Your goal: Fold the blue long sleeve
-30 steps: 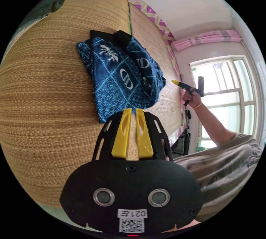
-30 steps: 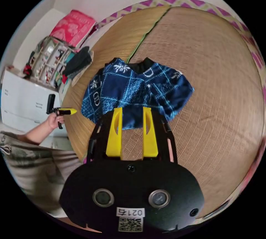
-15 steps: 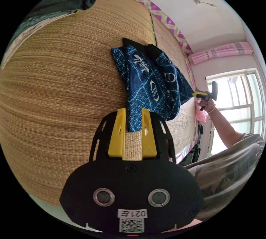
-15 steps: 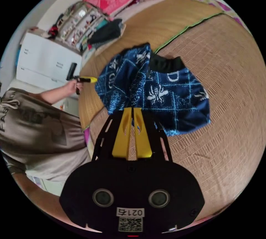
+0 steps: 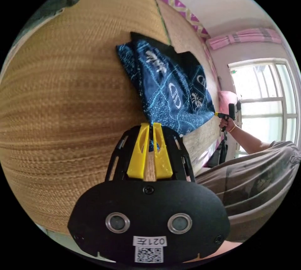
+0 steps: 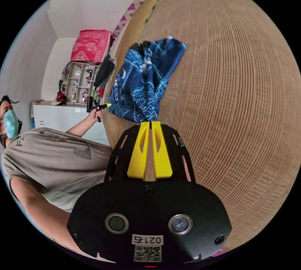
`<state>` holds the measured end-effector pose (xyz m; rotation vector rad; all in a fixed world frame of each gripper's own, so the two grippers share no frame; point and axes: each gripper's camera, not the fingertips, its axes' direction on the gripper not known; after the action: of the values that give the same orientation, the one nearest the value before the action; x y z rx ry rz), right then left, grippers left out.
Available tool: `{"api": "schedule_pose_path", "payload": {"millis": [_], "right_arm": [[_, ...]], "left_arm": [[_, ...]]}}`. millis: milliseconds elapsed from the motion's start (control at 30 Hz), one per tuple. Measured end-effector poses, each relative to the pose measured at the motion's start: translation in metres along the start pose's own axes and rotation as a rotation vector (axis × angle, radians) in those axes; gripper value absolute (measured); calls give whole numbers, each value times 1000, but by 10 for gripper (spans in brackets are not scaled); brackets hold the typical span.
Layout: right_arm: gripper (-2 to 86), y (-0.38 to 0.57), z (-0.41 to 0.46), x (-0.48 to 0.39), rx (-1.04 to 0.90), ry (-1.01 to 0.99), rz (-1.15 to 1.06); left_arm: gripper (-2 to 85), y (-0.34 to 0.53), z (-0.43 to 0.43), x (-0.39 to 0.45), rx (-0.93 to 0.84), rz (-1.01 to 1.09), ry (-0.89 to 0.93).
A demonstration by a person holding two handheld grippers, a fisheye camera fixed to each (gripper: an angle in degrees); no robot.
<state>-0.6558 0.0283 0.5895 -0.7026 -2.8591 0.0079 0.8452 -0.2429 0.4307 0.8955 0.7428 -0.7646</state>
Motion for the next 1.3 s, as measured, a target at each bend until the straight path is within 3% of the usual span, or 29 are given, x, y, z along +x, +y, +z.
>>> {"api": "schedule_pose_path", "payload": {"millis": [133, 233, 333, 500, 700, 833, 933, 1033, 1167, 1300], "right_arm": [[6, 27, 15, 8, 28, -72, 46], [31, 32, -1, -5, 113, -165, -12], [73, 8, -11, -31, 156, -20, -69], [81, -95, 24, -69, 79, 180, -225], [66, -198, 71, -74, -41, 281, -248], [53, -228, 97, -66, -141, 268, -222], [13, -237, 108, -64, -199, 181, -223], [1, -227, 81, -73, -77, 120, -271], [-3, -193, 15, -49, 133, 75, -158], [-3, -179, 18, -7, 50, 128, -13]], "left_arm": [[-5, 16, 4, -29, 85, -70, 181], [1, 21, -5, -28, 96, -16, 181], [23, 17, -19, -25, 126, 38, 162], [62, -30, -29, -11, 176, 119, 104], [91, -122, -7, 5, 66, 208, -19], [91, -162, 18, -3, -11, 218, -31], [26, -173, 28, -14, -39, 192, -66], [-4, -169, 6, -25, 73, 153, -30], [-7, -153, -31, -58, 201, 75, 25], [2, -157, -20, -90, 191, 33, 123]]}}
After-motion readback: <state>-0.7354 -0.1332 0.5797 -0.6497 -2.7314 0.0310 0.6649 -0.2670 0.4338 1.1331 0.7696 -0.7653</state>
